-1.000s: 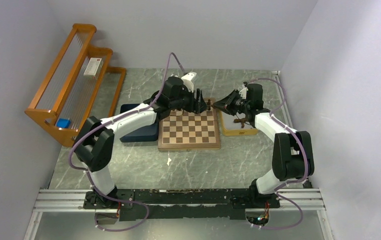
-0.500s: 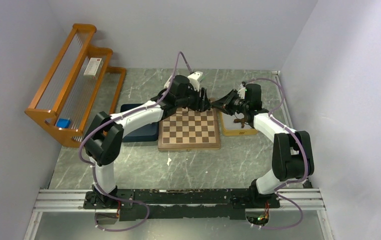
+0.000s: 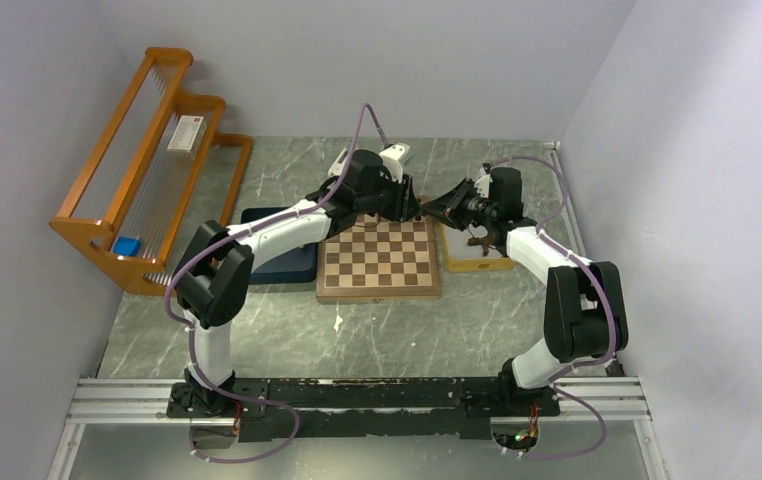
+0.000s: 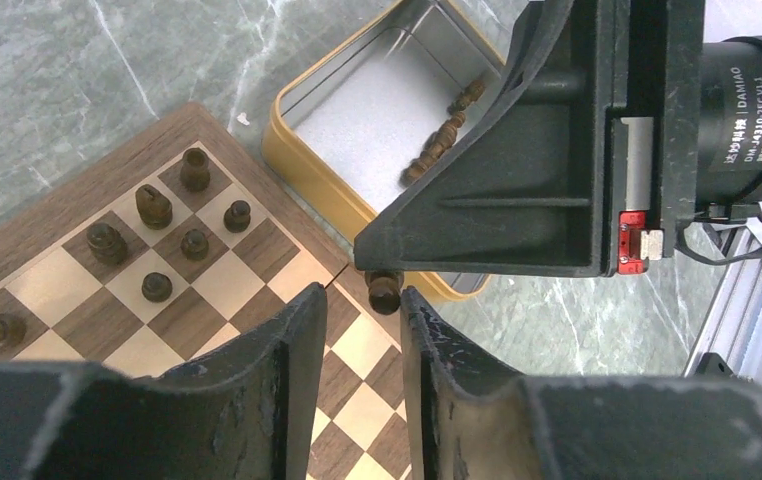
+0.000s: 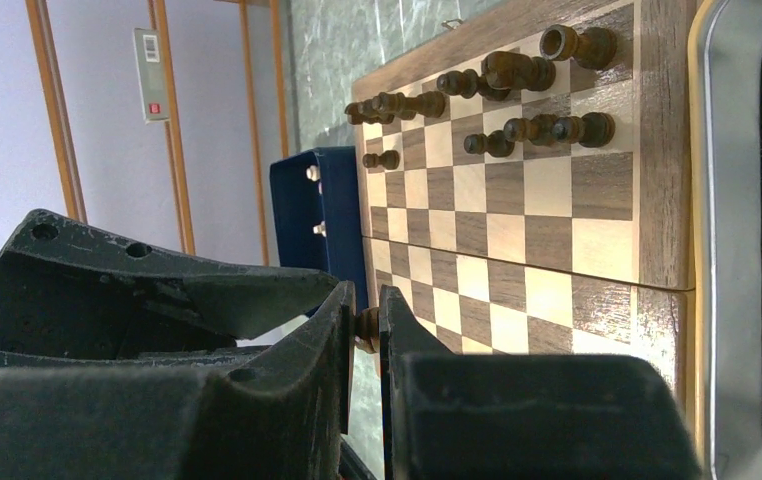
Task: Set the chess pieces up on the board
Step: Place the chess piece on the chessboard.
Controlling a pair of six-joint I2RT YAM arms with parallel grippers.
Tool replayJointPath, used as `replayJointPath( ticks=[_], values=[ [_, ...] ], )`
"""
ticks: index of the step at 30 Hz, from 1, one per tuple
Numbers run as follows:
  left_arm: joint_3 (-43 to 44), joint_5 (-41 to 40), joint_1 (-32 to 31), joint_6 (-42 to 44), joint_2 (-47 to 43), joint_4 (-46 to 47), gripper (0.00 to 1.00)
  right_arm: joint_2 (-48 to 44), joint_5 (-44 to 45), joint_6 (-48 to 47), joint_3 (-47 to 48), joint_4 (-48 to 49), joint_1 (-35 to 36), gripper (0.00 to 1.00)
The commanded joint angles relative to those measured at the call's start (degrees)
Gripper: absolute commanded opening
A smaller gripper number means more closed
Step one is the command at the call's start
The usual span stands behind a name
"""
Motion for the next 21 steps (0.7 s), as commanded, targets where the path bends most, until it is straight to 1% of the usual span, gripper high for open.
replayJointPath(
  ticks=[1,7,13,16,19,20,21],
  values=[
    [1.9,2.0,-0.4,1.1,0.6,1.6,0.37,0.0,-1.0,0.7,-0.7,1.9,0.3,0.13],
    [3.0,2.8,-0.4,1.3,1.7,1.2,0.32,0.7,-1.9,0.8,-0.6,2.2,0.3,0.13],
    [3.6,3.2,-0.4,1.8,2.0,0.5,0.21,1.1,-1.9,0.2,-0.7,2.0,0.3,0.13],
    [4.0,2.1,-0.3,2.3,1.9,-1.0,0.15,1.2,-1.9,-0.8,-0.8,1.4,0.3,0.14],
    [4.8,1.1,-0.4,3.3,2.0,-3.3,0.12,0.9,-2.2,-2.3,-1.0,1.1,0.3,0.18],
    [5.0,0.9,-0.4,3.6,1.9,-4.7,0.11,0.7,-2.5,-2.7,-1.1,1.1,0.3,0.21],
    [5.0,0.7,-0.4,4.0,1.6,-5.4,0.10,0.6,-2.7,-3.3,-1.1,0.8,0.3,0.27]
  ],
)
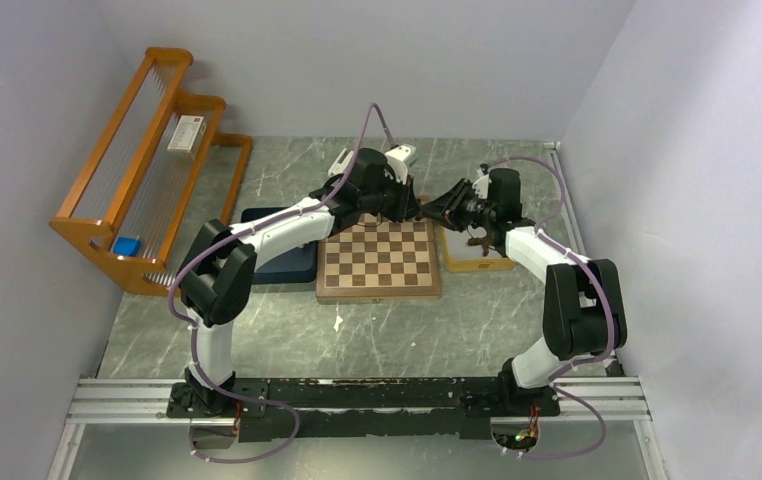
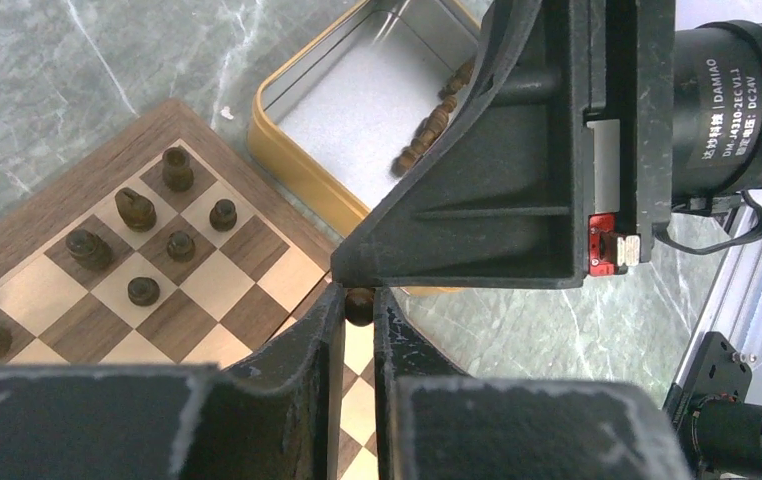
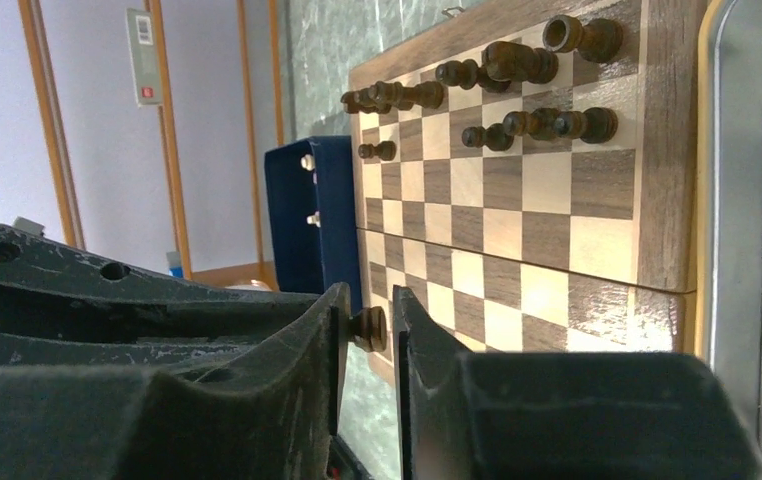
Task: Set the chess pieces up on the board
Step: Place the chess piece on the chessboard.
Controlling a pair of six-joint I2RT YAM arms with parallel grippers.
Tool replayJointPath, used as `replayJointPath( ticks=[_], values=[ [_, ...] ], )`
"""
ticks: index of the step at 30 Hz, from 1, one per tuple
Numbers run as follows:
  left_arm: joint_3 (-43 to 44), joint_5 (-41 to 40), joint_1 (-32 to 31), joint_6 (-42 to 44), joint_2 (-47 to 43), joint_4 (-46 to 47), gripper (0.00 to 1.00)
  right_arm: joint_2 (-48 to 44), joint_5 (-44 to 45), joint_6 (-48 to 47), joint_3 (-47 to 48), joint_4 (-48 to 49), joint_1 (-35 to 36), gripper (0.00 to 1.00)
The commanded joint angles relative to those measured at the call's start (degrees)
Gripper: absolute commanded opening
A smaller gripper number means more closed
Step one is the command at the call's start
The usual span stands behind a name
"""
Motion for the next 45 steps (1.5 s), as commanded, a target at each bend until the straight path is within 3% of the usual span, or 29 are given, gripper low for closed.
replayJointPath(
  ticks=[1,8,16,22,32,45],
  values=[
    [2.3,-1.3,-0.2,2.5,-0.1,-3.6,0.10,-0.4,-1.9,-3.2,-0.8,-0.5,0.3,0.33],
    [1.9,-5.1,-0.1,3.9,-3.4,-10.0,0.09,-3.8,1.0,-9.2,-0.2,-6.0,-0.7,0.59],
    [2.5,-18.6,0.2,8.3,-4.7,-19.2,0.11,-10.4,7.2,-16.4,0.0,-13.0,-1.4,0.75],
    [4.6,-21.5,2.6,9.2,-1.5,-21.1,0.10,-15.2,10.4,-20.7,1.1,-17.9,-1.3,0.84],
    [7.4,-22.7,7.2,8.9,3.8,-20.8,0.10,-21.8,14.1,-25.9,1.0,-22.5,-1.3,0.88],
    [8.9,-22.6,8.6,9.9,6.7,-21.4,0.10,-23.2,13.6,-26.8,1.5,-22.9,-1.3,0.91]
  ],
)
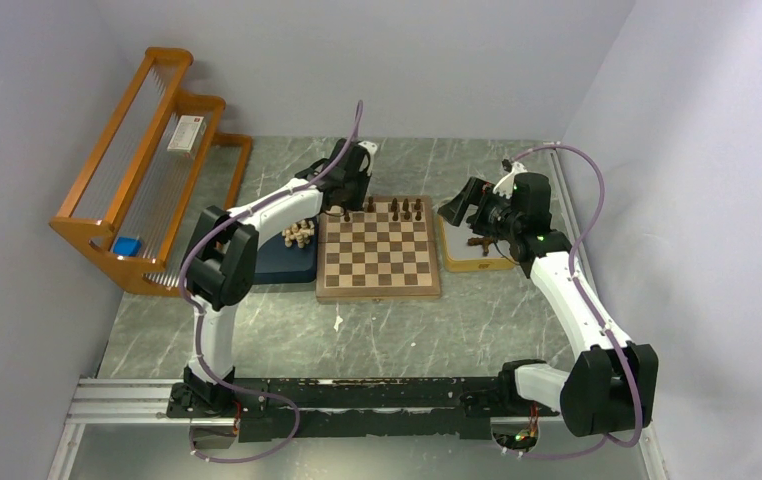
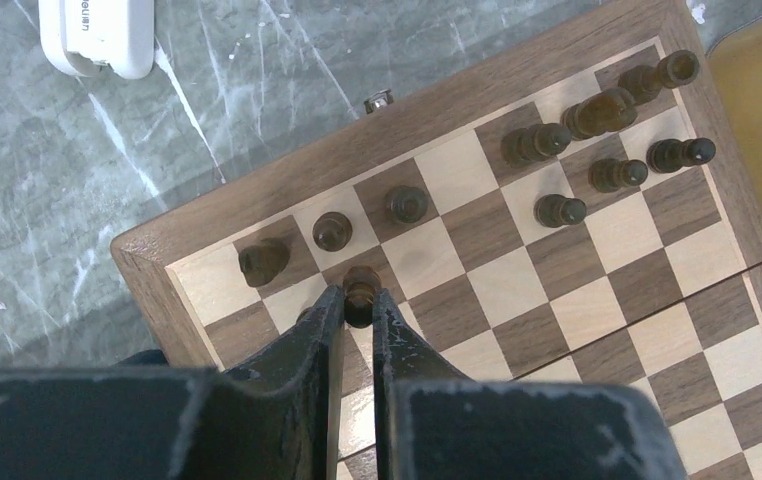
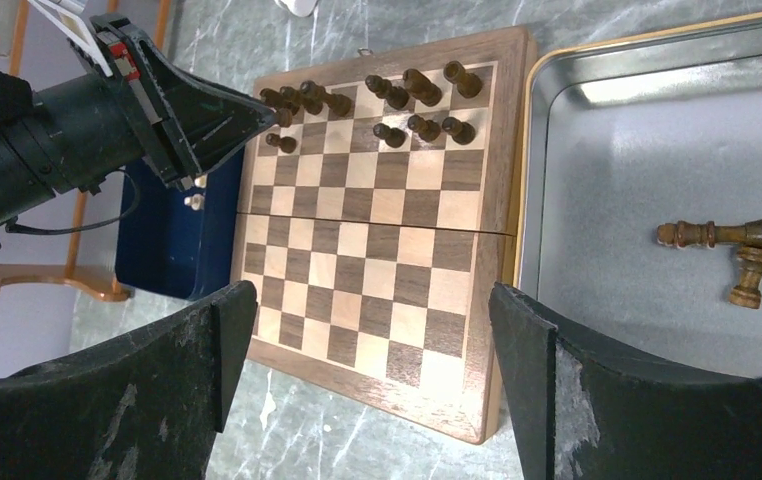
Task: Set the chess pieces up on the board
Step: Place the chess piece on the chessboard.
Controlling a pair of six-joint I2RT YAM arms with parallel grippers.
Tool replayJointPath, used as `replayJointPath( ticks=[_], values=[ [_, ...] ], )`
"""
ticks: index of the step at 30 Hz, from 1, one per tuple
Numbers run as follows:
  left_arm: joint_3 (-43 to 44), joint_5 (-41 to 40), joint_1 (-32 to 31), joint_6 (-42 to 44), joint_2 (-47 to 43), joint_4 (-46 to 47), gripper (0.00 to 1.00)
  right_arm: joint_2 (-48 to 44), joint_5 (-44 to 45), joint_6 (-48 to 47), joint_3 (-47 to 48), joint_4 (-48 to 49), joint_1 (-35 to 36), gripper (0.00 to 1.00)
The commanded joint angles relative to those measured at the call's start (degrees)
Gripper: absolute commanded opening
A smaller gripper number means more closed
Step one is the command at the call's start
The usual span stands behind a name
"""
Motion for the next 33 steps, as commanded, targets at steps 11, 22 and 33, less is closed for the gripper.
replayJointPath(
  ticks=[11,22,33],
  values=[
    [1.7,0.3,0.2,1.1,2.7,-1.2,0.09,-1.3,0.4,-1.2,1.4,-0.8,-0.2,0.91],
    [1.8,0.5,0.2,1.3,4.1,-1.7,0.10,-1.3,0.7,-1.7,1.5,-1.1,-0.2,0.91],
    [2.4,1.0,0.2,1.7,5.1,-1.8,0.10,-1.7,1.2,-2.2,1.6,-1.6,-0.2,0.92]
  ],
)
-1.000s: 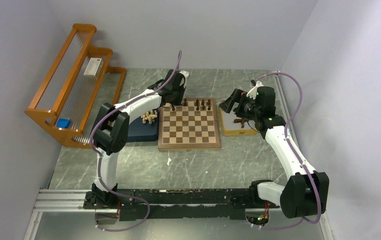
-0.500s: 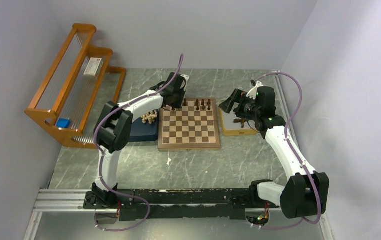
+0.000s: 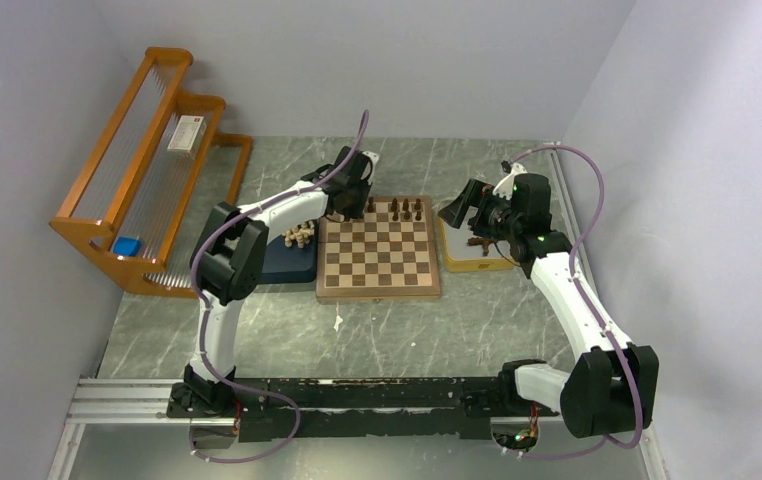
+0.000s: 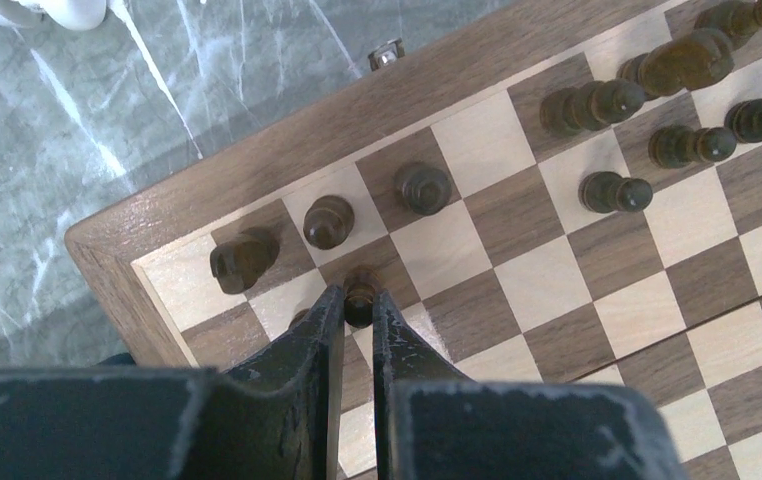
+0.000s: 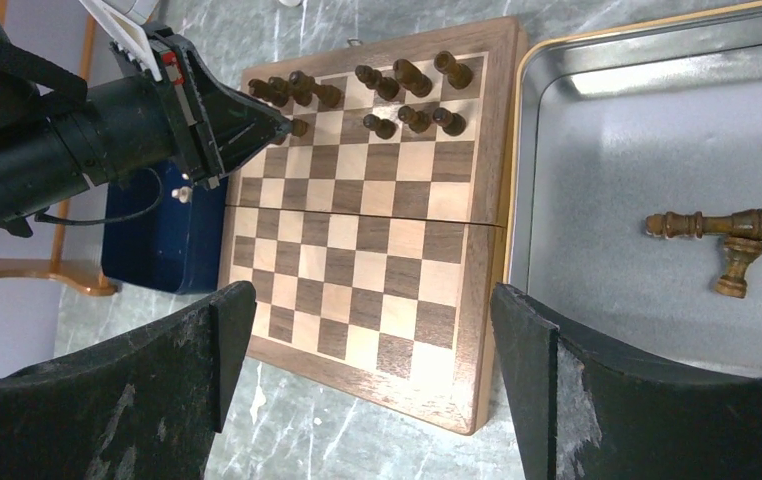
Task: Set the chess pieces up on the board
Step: Place the chess piece on the chessboard.
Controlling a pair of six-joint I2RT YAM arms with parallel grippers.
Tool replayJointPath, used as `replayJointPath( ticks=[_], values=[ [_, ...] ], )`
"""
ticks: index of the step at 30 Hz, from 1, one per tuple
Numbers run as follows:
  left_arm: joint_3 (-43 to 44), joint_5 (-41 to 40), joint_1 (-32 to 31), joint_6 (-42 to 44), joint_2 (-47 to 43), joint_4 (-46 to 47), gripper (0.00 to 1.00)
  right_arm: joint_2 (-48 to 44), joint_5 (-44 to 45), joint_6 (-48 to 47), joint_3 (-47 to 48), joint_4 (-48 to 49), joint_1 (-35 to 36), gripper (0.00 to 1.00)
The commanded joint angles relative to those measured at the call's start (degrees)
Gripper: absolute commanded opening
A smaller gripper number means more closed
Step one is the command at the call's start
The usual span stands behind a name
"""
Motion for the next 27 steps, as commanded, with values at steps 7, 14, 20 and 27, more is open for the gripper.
replayJointPath(
  ticks=[7,14,20,27],
  values=[
    [2.2,1.4,0.2,0.9,1.8,-0.4,0.13,-1.2,0.9,-0.9,1.5,0.1,-0.1,0.92],
    [2.4,1.9,0.1,1.0,1.9,-0.8,0.15,-1.0,1.1,-0.9,1.4,0.3,-0.2,0.92],
    [2.9,2.0,0.0,1.1,2.0,-1.5,0.16,-1.0,1.3,-1.1,1.2,0.3,-0.2,0.92],
    [3.9,2.3,-0.1,1.3,2.5,-3.2,0.16,-0.8,1.4,-1.2,1.4,0.3,-0.1,0.92]
  ],
)
